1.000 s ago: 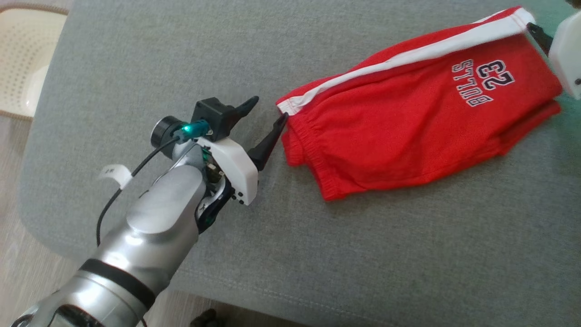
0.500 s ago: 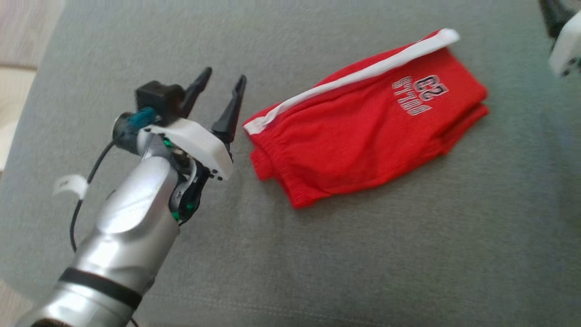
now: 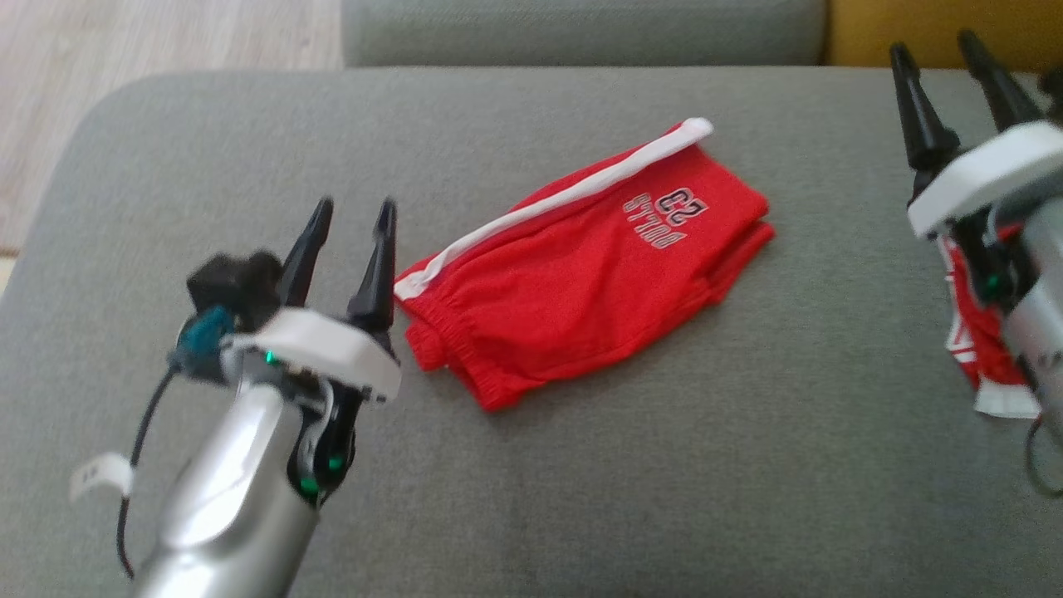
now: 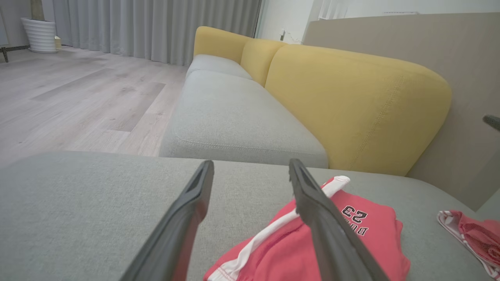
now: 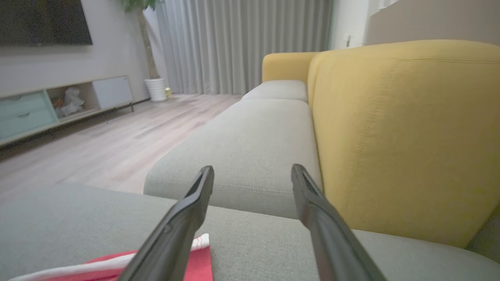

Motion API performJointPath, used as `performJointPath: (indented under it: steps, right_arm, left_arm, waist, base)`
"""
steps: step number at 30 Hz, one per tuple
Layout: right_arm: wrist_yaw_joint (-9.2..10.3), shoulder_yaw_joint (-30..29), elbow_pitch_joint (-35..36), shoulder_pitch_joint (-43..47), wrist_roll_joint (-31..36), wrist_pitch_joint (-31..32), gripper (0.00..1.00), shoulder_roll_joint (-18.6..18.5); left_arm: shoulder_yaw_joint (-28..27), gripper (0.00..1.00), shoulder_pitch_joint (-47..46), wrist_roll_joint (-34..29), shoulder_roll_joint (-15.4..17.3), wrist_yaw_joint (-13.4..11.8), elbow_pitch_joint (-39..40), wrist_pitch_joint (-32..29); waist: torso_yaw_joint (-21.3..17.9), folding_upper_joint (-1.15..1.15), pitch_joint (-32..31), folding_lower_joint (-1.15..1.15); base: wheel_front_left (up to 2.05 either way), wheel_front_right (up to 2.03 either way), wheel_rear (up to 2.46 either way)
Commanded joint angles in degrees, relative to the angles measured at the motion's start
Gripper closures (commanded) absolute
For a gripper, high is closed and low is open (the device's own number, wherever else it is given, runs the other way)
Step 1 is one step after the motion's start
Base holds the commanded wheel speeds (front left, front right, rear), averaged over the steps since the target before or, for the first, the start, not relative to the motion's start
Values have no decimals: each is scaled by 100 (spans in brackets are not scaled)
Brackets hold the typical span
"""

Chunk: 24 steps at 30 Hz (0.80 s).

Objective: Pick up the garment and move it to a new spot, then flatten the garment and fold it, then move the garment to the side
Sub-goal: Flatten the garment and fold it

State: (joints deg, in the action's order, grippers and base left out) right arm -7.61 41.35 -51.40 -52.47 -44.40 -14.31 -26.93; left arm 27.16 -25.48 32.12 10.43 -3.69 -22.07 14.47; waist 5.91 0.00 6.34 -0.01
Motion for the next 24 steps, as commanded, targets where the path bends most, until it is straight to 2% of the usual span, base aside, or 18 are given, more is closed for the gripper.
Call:
performJointPath:
  steps: [1,6,11,12,17,24]
  right_arm:
    - [12,-370,298,324,155,-66,0,82]
    - [12,-1688,997,1542,849,-67,0,523]
    - [12,-2803,1817,2868,1826,-68,0,1083]
    - [12,-3124,2129,3332,2213,-68,0,1303]
    - [12,-3761,2894,4114,2765,107,0,1813]
    - [12,-4098,3633,4619,3183,509,0,2103]
  left_arm:
    - [-298,0,-33,-136,118,-84,249,52]
    - [-666,0,649,-291,-28,-199,504,52]
    - [-937,0,1307,-604,-216,-152,767,52]
    - [-1046,0,1537,-754,-301,-115,878,52]
    - [-1397,0,2006,-1065,-518,-35,1152,52]
    - [-1640,0,2257,-1286,-684,163,1192,52]
  waist:
    - [-169,0,-186,1]
    - [-311,0,-422,1]
    - [-365,0,-616,1]
    - [-381,0,-656,1]
    - [-421,0,-688,1]
    - [-392,0,-643,1]
  base:
    - [0,0,0]
    - [0,0,0]
    - [0,0,0]
    - [0,0,0]
    - [0,0,0]
    - [0,0,0]
